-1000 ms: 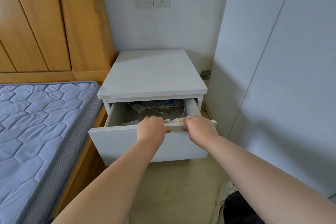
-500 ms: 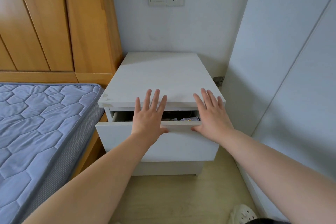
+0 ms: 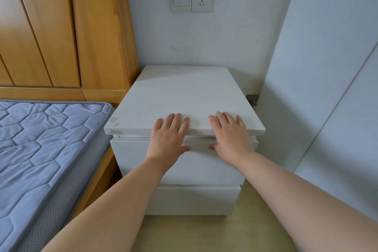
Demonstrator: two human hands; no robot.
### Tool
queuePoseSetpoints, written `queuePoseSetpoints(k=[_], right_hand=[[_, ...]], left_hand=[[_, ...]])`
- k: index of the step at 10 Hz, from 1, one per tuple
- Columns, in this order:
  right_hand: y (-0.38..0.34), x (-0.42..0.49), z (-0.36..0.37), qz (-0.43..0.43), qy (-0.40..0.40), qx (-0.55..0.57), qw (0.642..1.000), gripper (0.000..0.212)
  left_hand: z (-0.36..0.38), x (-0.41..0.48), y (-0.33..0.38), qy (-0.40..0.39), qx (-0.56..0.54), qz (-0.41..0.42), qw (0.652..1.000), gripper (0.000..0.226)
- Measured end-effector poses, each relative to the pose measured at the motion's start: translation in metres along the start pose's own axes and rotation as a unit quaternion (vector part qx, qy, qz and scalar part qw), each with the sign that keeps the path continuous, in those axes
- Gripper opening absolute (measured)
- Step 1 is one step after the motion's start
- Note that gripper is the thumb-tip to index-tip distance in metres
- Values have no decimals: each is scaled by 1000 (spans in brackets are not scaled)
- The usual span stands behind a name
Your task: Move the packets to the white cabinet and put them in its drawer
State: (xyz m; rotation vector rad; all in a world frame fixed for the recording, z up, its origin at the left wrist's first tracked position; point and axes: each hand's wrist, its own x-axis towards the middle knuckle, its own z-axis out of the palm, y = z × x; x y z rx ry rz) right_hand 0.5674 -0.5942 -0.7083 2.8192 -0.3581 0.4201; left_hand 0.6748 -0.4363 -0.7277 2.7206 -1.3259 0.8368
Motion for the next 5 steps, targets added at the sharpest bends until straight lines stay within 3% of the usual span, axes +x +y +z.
queuePoseSetpoints(k=[1, 3, 4, 5], right_hand=[[-1, 1, 1, 1, 11, 3, 1000, 74], [-4, -1, -16, 24, -56, 34, 998, 74], [-10, -9, -40, 24, -58, 62, 996, 75], [-10, -18, -79, 16, 2, 65, 998, 73]], left_hand=[[2, 0, 1, 11, -7, -7, 1000, 95], [-23, -4, 11, -94, 12, -34, 995, 83], [-44, -14, 14, -95, 4, -55, 994, 84], [-72, -19, 15, -64, 11, -69, 996, 83]])
